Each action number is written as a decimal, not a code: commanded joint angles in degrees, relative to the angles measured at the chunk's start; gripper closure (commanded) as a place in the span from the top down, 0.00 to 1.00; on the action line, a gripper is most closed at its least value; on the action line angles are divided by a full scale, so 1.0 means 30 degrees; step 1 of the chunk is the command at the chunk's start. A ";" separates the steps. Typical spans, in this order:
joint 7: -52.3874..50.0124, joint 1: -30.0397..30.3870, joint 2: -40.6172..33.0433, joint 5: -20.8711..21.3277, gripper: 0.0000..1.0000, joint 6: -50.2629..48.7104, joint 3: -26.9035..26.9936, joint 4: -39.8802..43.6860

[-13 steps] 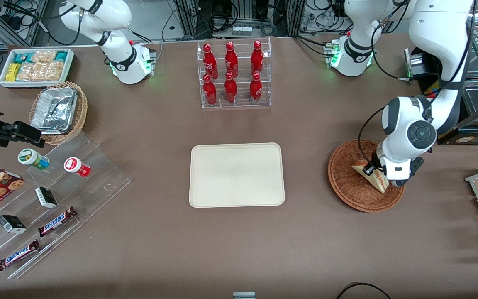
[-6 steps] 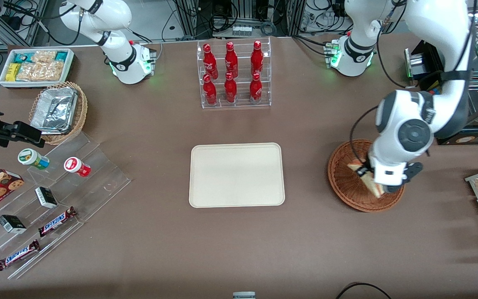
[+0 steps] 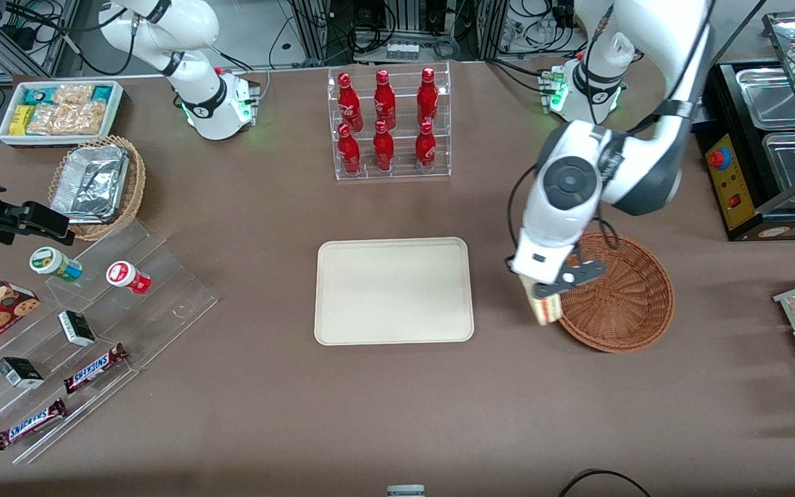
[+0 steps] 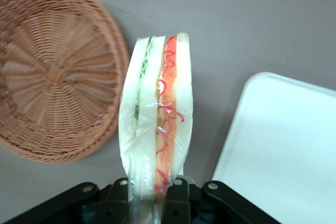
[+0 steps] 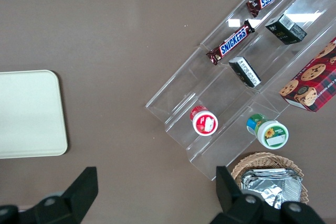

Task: Place sandwich from basket to tray
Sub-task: 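Carry the sandwich over the white tray and lower it onto the tray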

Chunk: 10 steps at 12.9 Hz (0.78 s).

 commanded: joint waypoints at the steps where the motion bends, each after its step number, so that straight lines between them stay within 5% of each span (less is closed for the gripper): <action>1: 0.0881 -0.1057 0.1794 0.0072 0.00 -0.0200 -0.0299 0.1986; 10: 0.2405 -0.1878 0.5107 0.0159 0.00 0.1939 -0.2764 0.3659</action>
